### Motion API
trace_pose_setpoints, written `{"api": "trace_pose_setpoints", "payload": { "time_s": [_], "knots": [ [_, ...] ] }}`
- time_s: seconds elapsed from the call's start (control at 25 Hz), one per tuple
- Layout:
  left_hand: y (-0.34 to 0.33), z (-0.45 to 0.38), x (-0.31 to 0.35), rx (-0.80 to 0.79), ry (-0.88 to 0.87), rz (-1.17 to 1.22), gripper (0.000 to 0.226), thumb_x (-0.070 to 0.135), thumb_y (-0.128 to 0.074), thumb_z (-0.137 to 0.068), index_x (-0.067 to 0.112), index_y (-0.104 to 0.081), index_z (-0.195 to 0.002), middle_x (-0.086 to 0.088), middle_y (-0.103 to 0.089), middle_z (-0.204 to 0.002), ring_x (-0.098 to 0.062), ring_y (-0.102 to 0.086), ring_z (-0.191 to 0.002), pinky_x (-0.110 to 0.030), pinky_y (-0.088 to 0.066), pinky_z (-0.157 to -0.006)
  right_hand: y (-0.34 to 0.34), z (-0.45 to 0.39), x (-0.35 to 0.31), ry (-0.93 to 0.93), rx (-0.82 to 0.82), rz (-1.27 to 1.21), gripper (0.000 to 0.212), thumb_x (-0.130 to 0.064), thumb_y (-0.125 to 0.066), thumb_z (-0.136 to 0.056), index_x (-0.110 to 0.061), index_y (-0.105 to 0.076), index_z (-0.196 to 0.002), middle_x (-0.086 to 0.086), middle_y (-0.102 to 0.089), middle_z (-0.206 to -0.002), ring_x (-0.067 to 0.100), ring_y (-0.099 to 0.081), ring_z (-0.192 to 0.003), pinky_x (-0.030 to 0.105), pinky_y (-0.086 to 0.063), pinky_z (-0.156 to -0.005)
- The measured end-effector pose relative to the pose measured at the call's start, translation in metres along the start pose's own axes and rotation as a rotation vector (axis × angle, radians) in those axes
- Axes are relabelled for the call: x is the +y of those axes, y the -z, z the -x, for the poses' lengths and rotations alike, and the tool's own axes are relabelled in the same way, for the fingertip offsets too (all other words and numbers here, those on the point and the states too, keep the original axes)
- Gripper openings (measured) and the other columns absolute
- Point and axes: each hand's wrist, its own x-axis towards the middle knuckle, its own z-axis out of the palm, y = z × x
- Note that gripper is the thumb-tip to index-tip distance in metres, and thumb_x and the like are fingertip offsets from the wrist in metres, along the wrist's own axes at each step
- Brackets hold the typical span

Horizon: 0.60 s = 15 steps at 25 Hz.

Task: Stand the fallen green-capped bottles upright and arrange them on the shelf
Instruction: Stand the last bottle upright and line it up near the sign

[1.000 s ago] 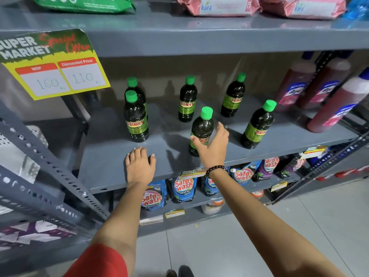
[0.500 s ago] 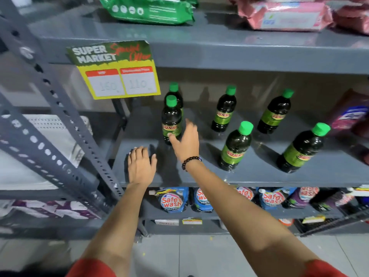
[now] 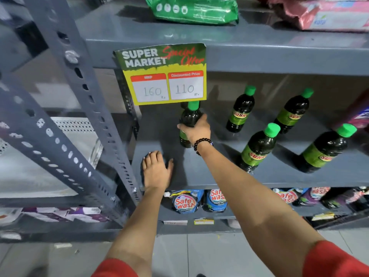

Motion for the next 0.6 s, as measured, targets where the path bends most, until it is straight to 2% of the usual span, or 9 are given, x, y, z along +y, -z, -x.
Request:
{"api": "trace_pose_setpoints", "payload": {
  "time_s": [0.16,0.24,0.32,0.44,0.6],
  "knots": [
    [0.006,0.005,0.003,-0.023,-0.017,0.020,0.046,0.029,-0.067,-0.079,-0.008,-0.055,-0.105,-0.029,-0.061,-0.104,-0.043,-0.055,-0.096,-0.051,-0.044,-0.087,0.008,0.031,0.009,0.018,0.025,0.022,0.060,-0.025,-0.080,-0.068,-0.001,-0.044,-0.110,0.018,-0.062,-0.116,0.034,-0.061,-0.105,0.038,-0.050,-0.086],
    [0.005,0.006,0.001,-0.032,-0.029,0.032,0.046,0.029,-0.065,-0.081,-0.009,-0.054,-0.104,-0.030,-0.060,-0.105,-0.043,-0.054,-0.097,-0.052,-0.044,-0.088,0.010,0.048,0.016,0.023,0.031,0.028,0.054,-0.026,-0.080,-0.068,-0.006,-0.043,-0.101,0.016,-0.062,-0.115,0.032,-0.061,-0.103,0.036,-0.049,-0.084],
    [0.004,0.006,-0.003,-0.031,-0.038,0.030,0.047,0.035,-0.054,-0.085,-0.008,-0.054,-0.104,-0.030,-0.060,-0.104,-0.043,-0.054,-0.096,-0.052,-0.043,-0.088,0.013,0.065,0.022,0.033,0.029,0.040,0.051,-0.027,-0.080,-0.068,-0.013,-0.037,-0.092,0.014,-0.062,-0.111,0.031,-0.061,-0.100,0.034,-0.049,-0.080],
    [0.005,0.007,-0.003,-0.062,-0.033,0.034,0.057,0.042,-0.035,-0.083,-0.008,-0.055,-0.102,-0.029,-0.060,-0.101,-0.043,-0.055,-0.094,-0.051,-0.043,-0.087,0.016,0.081,0.027,0.045,0.038,0.043,0.050,-0.027,-0.080,-0.068,-0.014,-0.038,-0.092,0.013,-0.062,-0.110,0.030,-0.061,-0.100,0.032,-0.047,-0.078],
    [0.001,0.005,-0.002,-0.035,-0.014,0.051,0.041,0.026,-0.061,-0.083,-0.009,-0.054,-0.103,-0.032,-0.059,-0.106,-0.046,-0.052,-0.098,-0.054,-0.040,-0.090,0.019,0.088,0.023,0.031,0.032,0.040,0.055,-0.025,-0.079,-0.069,-0.005,-0.044,-0.107,0.012,-0.062,-0.113,0.028,-0.061,-0.100,0.026,-0.043,-0.076]
  ]
}}
